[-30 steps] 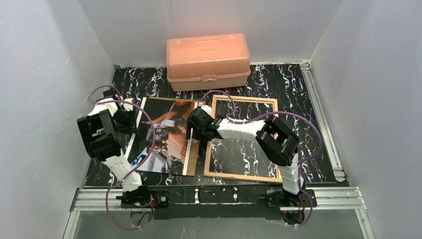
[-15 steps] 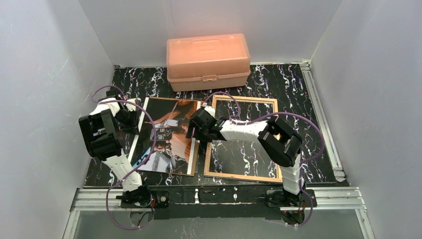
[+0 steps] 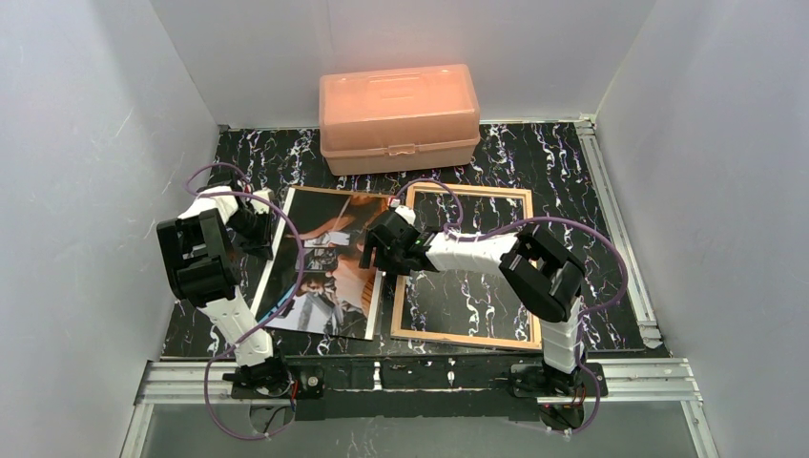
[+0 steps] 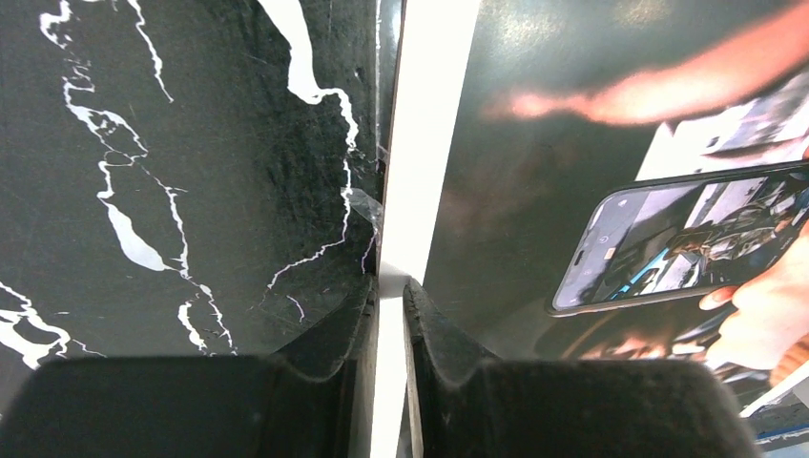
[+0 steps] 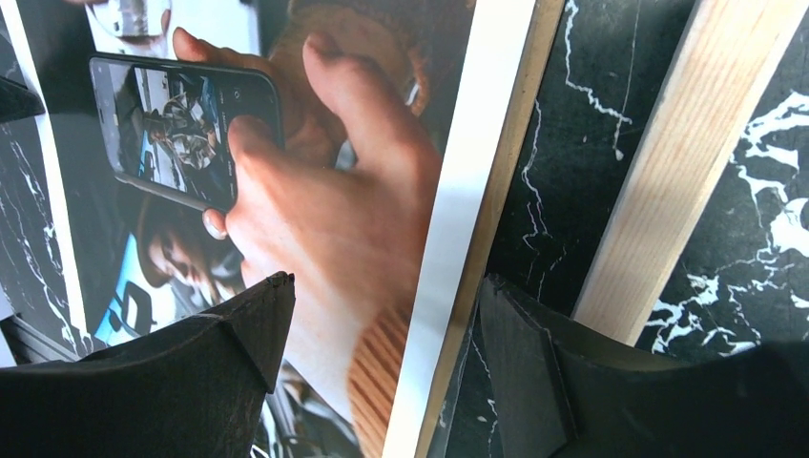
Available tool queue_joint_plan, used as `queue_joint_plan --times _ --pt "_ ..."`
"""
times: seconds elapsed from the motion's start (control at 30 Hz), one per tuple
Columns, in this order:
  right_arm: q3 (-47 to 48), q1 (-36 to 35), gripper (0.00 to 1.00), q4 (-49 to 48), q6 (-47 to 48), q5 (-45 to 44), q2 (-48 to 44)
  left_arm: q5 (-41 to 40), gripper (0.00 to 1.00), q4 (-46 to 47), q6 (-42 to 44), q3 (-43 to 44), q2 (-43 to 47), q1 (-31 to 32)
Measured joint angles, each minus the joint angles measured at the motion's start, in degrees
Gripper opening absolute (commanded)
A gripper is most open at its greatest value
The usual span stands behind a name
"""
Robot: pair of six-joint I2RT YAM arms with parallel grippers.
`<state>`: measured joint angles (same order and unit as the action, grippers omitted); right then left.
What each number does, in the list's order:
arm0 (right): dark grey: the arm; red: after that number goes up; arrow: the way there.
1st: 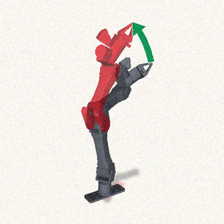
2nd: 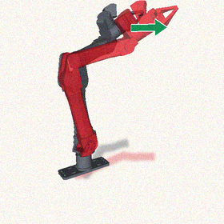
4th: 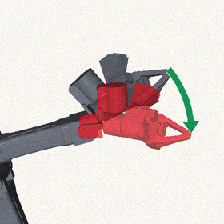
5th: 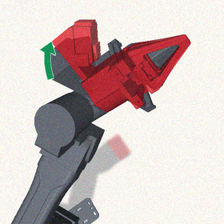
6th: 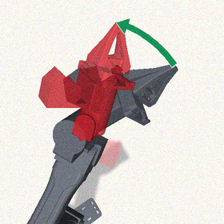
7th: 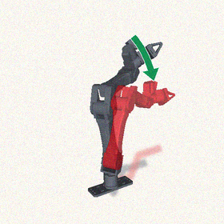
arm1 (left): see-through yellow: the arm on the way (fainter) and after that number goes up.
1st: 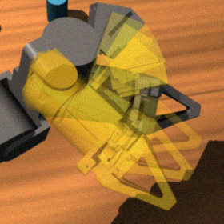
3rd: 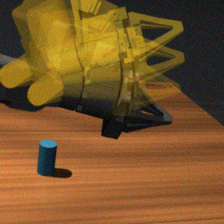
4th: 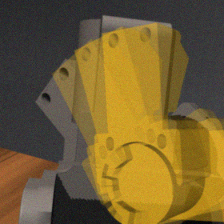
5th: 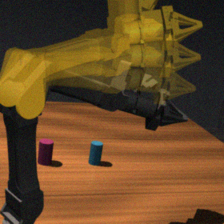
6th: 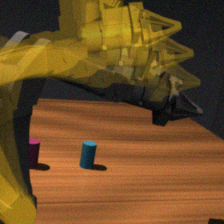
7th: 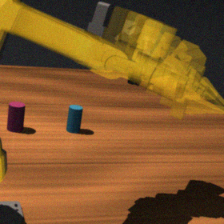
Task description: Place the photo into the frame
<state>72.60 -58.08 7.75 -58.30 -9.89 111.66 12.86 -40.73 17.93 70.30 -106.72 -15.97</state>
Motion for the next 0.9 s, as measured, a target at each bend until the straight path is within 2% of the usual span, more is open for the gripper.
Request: queue_joint_plan --times 0.57,0.9 --pt "-0.8 -0.3 0.81 4.2 -0.4 4.6 -4.3 0.0 0.04 -0.1 -0.4 -0.5 0.3 0.5" --pt "-6.7 -2.8 0.82 4.3 -3.3 7.6 -6.1 0.2 0.02 -0.3 -0.4 -0.7 0.4 0.8"
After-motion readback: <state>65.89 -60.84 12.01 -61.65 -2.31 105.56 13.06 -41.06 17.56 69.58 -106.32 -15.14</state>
